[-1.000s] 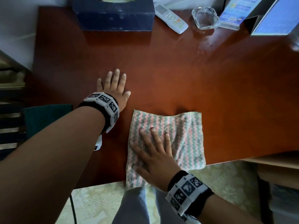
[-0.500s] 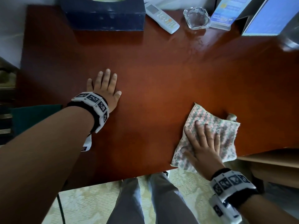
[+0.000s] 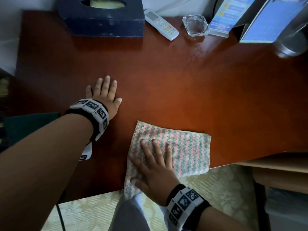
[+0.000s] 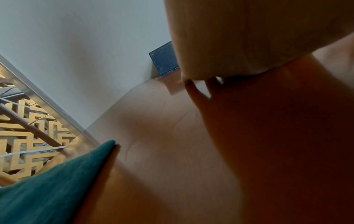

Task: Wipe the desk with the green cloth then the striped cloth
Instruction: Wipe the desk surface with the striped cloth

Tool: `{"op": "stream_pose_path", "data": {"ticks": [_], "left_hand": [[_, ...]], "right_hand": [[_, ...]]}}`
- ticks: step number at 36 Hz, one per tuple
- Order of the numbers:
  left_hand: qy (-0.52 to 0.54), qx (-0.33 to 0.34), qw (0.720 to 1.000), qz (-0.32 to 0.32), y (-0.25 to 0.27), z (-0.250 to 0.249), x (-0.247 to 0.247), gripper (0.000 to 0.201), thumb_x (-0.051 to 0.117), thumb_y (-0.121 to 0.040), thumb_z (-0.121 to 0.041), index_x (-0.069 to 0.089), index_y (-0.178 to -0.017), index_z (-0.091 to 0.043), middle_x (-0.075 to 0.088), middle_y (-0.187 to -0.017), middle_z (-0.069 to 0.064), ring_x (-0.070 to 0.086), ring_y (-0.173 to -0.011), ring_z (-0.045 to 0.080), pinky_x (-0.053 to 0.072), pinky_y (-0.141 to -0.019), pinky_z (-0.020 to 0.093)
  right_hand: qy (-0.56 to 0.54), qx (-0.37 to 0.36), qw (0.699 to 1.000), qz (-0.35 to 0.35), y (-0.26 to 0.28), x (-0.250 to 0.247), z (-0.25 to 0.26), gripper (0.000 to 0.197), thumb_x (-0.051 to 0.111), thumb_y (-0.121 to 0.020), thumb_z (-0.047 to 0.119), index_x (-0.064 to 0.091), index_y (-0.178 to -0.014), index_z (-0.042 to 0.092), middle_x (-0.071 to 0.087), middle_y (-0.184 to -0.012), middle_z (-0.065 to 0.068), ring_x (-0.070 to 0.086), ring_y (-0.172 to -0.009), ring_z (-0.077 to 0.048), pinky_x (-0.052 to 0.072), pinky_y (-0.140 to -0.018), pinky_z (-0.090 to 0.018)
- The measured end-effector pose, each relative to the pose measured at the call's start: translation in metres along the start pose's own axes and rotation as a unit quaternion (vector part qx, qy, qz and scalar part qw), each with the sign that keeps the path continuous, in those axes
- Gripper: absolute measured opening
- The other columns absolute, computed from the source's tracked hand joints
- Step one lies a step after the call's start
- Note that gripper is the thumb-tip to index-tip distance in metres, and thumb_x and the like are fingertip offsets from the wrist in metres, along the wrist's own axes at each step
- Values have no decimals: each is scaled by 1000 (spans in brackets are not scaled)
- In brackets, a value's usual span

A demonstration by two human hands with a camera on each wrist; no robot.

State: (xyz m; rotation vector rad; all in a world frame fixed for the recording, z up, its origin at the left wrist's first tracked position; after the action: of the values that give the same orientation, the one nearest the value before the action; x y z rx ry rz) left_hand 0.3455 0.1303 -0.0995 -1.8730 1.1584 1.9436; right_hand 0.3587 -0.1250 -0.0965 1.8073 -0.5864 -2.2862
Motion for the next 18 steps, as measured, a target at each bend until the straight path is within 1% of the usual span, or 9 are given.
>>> {"op": "stream_pose_path", "data": {"ticks": [3,5,7,10,12,13,16,17,18], "left_hand": [[-9,-12,1000,7,-1,0,0,63,22,-100,-43,-7,-151,-19,-15,-158,3,-14,-145,23,-6,-116,51],[-52,-31,998,5,-4,1,-9,63,23,-99,-47,-2,-151,-22,-7,-159,2,-3,-146,24,6,-116,49],[-77,-43,996,5,-8,-1,-23,61,26,-97,-50,9,-150,-24,6,-158,1,12,-142,25,18,-113,48],[-91,-50,995,1,-14,-9,-46,48,30,-96,-46,30,-140,-24,29,-145,5,27,-131,29,27,-106,50],[-96,-58,994,0,-20,-16,-56,44,30,-97,-43,34,-136,-23,32,-140,7,28,-129,29,26,-105,51],[-92,-59,994,-3,-24,-19,-59,44,30,-98,-42,32,-137,-23,30,-142,7,27,-131,29,24,-106,52],[-66,-53,996,-4,-40,-32,-62,50,27,-99,-40,19,-146,-24,15,-154,5,11,-142,26,9,-114,54],[-60,-54,997,0,-46,-36,-62,53,26,-100,-40,13,-149,-24,7,-157,5,4,-144,25,4,-115,55],[-57,-57,997,6,-51,-39,-61,55,25,-100,-40,7,-150,-24,0,-159,3,-2,-145,23,0,-115,55]], "right_hand": [[6,-35,999,6,6,1,-12,62,31,-91,65,23,-148,41,12,-160,-1,12,-145,-33,13,-103,-64],[10,-44,999,18,9,0,-27,61,33,-91,64,24,-147,43,12,-160,2,13,-145,-31,15,-104,-62],[19,-36,999,24,8,-5,-47,61,32,-91,64,21,-147,44,11,-160,2,13,-145,-30,15,-104,-60],[24,2,999,38,1,-13,-82,60,23,-93,64,17,-149,44,13,-160,2,12,-144,-30,14,-104,-60],[19,33,998,54,-7,-21,-103,59,19,-94,65,19,-149,44,14,-160,2,8,-145,-28,12,-105,-60],[12,40,998,52,-11,-25,-113,58,19,-94,66,15,-148,46,8,-160,4,1,-146,-27,9,-106,-59],[-4,47,998,29,-23,-37,-139,59,18,-93,67,-12,-142,56,-28,-154,16,-30,-140,-18,-13,-109,-57],[-3,54,998,24,-28,-40,-147,59,18,-92,67,-15,-141,56,-31,-153,16,-29,-140,-18,-14,-108,-58],[10,56,998,27,-33,-44,-152,60,18,-92,67,-9,-143,54,-24,-156,13,-17,-142,-22,-8,-107,-60]]}}
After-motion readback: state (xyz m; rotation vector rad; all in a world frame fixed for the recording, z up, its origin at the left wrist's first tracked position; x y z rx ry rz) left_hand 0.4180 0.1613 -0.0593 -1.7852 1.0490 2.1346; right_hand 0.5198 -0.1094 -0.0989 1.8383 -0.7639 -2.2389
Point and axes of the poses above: each hand's wrist, its own y-axis away from the middle knuckle, its own x-axis out of the palm, z = x × y, the point moved 7 cm from there along -y, towards the middle knuckle
